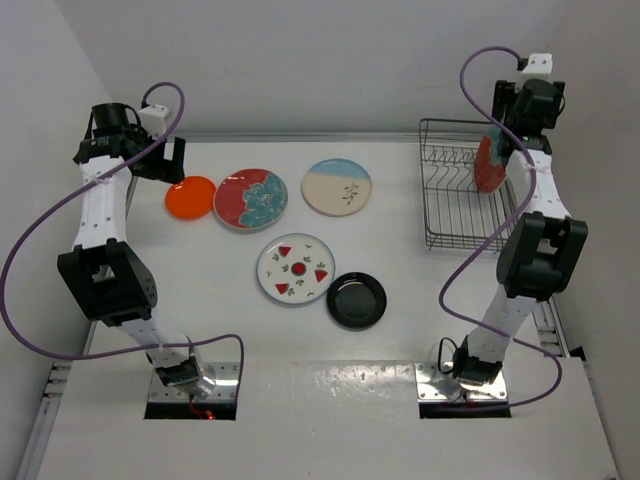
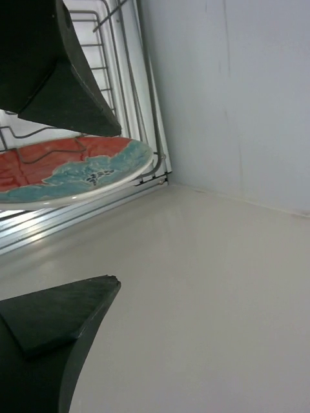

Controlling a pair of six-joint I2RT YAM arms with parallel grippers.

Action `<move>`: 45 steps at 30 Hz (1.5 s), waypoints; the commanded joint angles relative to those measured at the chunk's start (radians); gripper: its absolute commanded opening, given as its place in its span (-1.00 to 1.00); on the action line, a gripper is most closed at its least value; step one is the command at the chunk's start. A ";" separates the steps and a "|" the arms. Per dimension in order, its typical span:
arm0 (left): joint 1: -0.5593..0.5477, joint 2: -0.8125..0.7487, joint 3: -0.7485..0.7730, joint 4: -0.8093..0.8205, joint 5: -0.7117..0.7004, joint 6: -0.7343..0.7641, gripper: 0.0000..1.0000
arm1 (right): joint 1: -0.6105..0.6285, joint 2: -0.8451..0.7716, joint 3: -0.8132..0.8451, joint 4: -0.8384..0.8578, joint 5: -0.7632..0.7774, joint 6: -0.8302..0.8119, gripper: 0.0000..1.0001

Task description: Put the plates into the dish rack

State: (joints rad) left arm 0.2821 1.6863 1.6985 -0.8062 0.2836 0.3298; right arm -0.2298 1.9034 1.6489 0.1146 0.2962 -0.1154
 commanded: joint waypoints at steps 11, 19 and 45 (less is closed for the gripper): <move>-0.126 -0.056 -0.077 -0.013 -0.100 0.075 0.75 | 0.387 -0.316 -0.193 -0.283 -0.267 0.389 0.31; -0.147 0.203 -0.013 -0.013 0.022 -0.121 0.45 | 0.583 -0.355 -0.376 -0.260 -0.272 0.649 0.19; -0.156 0.638 0.035 0.116 0.345 -0.341 -0.50 | 0.802 -0.771 -0.689 -0.374 0.173 0.579 0.29</move>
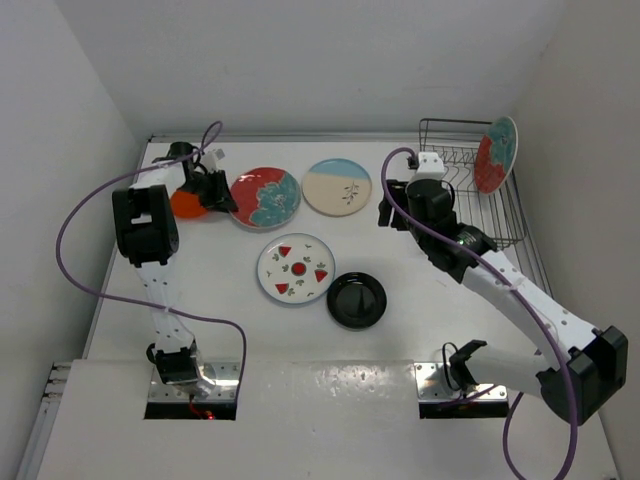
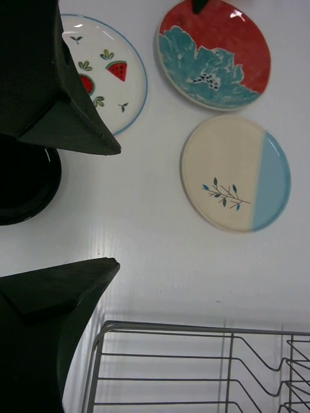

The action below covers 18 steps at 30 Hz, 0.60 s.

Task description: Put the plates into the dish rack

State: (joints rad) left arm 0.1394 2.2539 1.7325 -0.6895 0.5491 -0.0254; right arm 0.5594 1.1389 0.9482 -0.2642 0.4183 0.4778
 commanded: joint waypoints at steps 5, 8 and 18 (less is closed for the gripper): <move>-0.004 0.093 0.065 -0.001 0.100 0.015 -1.00 | 0.034 0.027 0.040 -0.006 0.054 -0.033 0.31; 0.008 0.079 0.093 -0.001 0.126 0.015 -1.00 | 0.046 0.047 0.049 -0.007 0.054 -0.045 0.31; -0.004 -0.141 0.168 -0.001 0.248 0.214 -1.00 | 0.010 0.275 0.090 0.135 -0.474 -0.169 0.50</move>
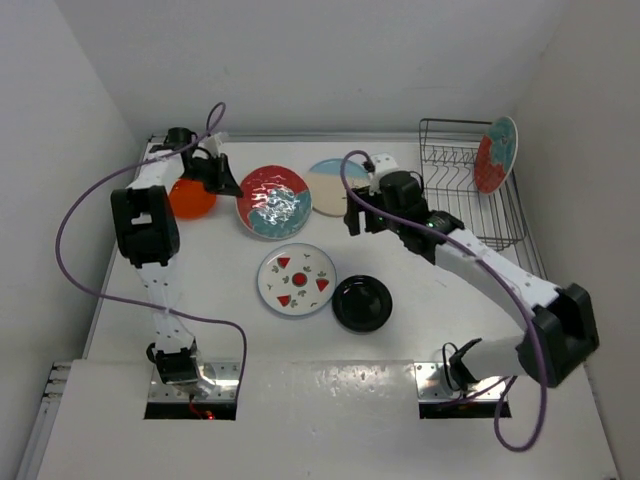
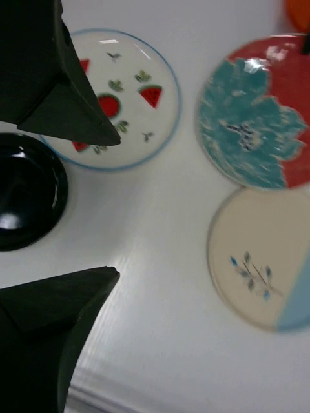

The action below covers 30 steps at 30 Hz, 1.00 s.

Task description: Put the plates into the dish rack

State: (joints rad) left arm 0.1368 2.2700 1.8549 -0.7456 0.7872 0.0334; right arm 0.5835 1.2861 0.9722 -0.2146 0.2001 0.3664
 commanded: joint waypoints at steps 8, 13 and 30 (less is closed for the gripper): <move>-0.077 -0.400 -0.083 0.035 0.046 0.443 -1.00 | -0.045 0.456 0.421 0.075 -0.491 -0.118 0.69; -0.086 -0.431 -0.059 0.015 0.159 0.468 -1.00 | -0.129 0.573 0.448 0.207 -0.605 -0.083 0.76; -0.155 -0.549 -0.065 -0.110 0.228 0.490 -1.00 | -0.073 0.884 0.661 0.458 -0.892 0.026 0.69</move>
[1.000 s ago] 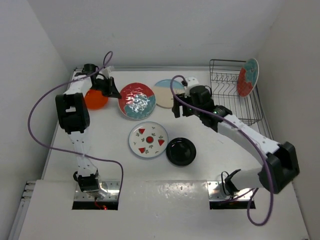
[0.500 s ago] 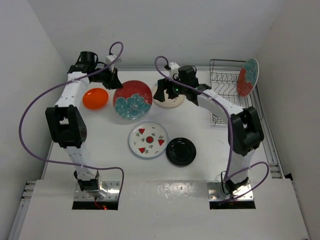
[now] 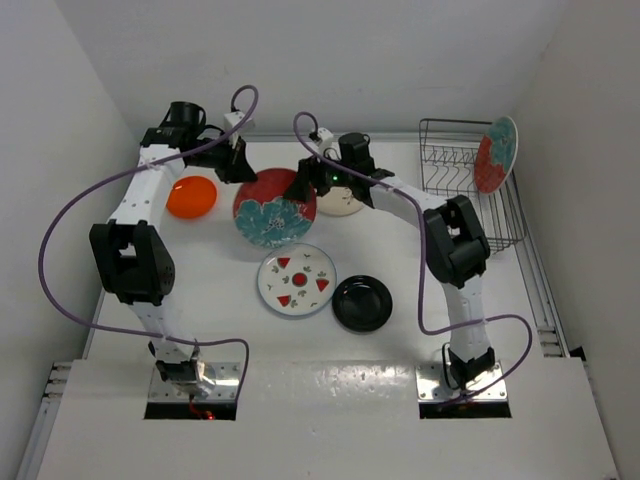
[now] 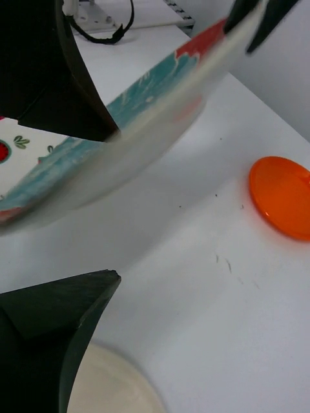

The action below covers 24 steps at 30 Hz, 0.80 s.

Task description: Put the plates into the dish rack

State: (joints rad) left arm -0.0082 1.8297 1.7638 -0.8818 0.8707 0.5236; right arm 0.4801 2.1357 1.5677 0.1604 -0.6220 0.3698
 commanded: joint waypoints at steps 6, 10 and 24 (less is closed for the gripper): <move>-0.029 -0.118 0.026 0.017 0.110 0.000 -1.00 | 0.028 0.015 0.025 0.185 -0.168 0.135 -0.07; -0.029 -0.107 0.075 0.017 0.064 -0.010 -1.00 | 0.023 -0.091 -0.097 0.257 -0.165 0.161 -0.98; 0.030 -0.041 0.388 0.084 -0.553 -0.289 1.00 | -0.157 -0.578 -0.203 0.027 0.417 -0.015 -1.00</move>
State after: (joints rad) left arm -0.0013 1.8015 2.1265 -0.8509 0.5266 0.3176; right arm 0.4286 1.6939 1.2987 0.1642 -0.4496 0.4129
